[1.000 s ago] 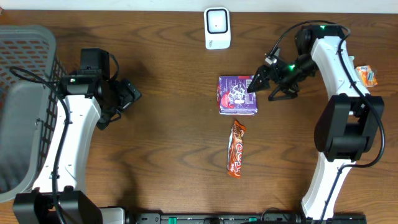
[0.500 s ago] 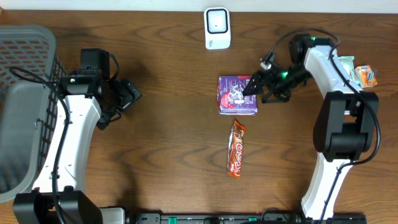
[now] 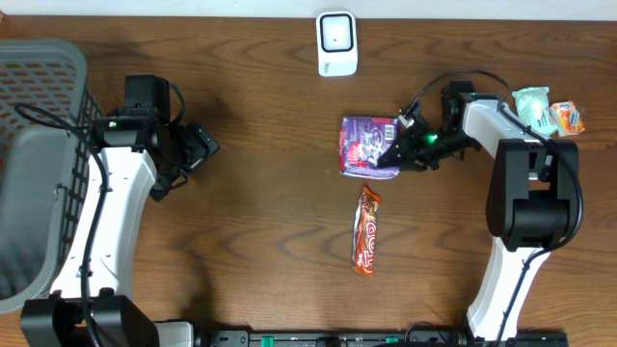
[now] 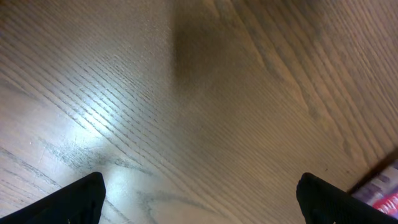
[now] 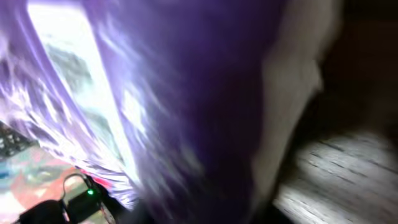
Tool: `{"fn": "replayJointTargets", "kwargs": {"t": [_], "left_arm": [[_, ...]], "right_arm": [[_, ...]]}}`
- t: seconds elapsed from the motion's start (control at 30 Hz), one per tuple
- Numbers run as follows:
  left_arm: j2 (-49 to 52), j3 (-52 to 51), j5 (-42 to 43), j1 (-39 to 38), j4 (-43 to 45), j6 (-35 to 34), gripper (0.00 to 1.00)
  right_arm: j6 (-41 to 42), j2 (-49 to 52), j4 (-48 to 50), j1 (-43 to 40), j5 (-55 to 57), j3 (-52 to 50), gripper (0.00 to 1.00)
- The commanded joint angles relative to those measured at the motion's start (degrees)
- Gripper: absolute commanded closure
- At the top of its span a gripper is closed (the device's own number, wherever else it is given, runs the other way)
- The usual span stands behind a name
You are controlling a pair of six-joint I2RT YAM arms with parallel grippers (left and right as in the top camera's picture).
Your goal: Scan the item barcode
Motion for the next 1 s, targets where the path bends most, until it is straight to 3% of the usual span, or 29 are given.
{"fn": "replayJointTargets", "kwargs": {"t": [0.0, 0.1, 0.2, 0.43, 0.57, 0.63, 0.87, 0.97], "left_arm": [[-0.2, 0.0, -0.6, 0.3, -0.1, 0.3, 0.02], [-0.2, 0.0, -0.6, 0.3, -0.1, 0.3, 0.02], [-0.2, 0.0, -0.6, 0.3, -0.1, 0.3, 0.02], [-0.2, 0.0, -0.6, 0.3, -0.1, 0.3, 0.02], [-0.2, 0.0, -0.6, 0.3, -0.1, 0.3, 0.02], [-0.2, 0.0, -0.6, 0.3, -0.1, 0.3, 0.02], [-0.2, 0.0, -0.6, 0.3, -0.1, 0.3, 0.02], [-0.2, 0.0, -0.6, 0.3, -0.1, 0.3, 0.02]], "right_arm": [[2.1, -0.2, 0.2, 0.5, 2.5, -0.9, 0.99], [3.8, -1.4, -1.5, 0.5, 3.4, 1.7, 0.99], [7.6, -3.7, -5.2, 1.5, 12.0, 6.5, 0.99], [24.0, -10.3, -15.9, 11.9, 55.4, 18.8, 0.99], [34.4, -10.1, -21.2, 19.7, 83.2, 19.7, 0.99], [38.4, -8.9, -24.1, 22.6, 90.9, 19.3, 0.99], [39.7, -0.2, -24.4, 28.4, 87.8, 19.2, 0.98], [39.7, 2.1, -22.2, 30.3, 82.0, 19.2, 0.90]]}}
